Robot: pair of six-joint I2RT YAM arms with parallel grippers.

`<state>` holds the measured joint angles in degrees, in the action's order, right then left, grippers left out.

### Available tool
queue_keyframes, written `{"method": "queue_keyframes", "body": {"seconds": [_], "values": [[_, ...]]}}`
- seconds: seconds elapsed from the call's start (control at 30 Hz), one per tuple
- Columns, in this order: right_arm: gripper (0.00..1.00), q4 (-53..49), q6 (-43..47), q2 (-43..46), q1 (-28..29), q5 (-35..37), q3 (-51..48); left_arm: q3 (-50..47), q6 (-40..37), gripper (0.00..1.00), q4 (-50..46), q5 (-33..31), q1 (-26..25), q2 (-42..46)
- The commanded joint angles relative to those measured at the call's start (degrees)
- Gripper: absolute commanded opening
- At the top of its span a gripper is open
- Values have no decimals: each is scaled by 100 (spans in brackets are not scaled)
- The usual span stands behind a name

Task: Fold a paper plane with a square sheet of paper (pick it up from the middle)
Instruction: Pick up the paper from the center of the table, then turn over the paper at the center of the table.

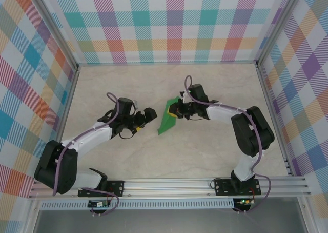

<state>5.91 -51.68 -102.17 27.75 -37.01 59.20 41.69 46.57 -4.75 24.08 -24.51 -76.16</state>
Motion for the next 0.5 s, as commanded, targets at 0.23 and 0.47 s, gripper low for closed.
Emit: {"method": "queue_keyframes", "body": {"seconds": [0.23, 0.47], "values": [[12, 1365, -1067, 4, -85, -1641, 617, -258, 1211, 100, 1851, 1587, 78, 27], [13, 1574, -1435, -79, -84, -1721, 689, -324, 1597, 100, 2366, 1584, 78, 18]]}}
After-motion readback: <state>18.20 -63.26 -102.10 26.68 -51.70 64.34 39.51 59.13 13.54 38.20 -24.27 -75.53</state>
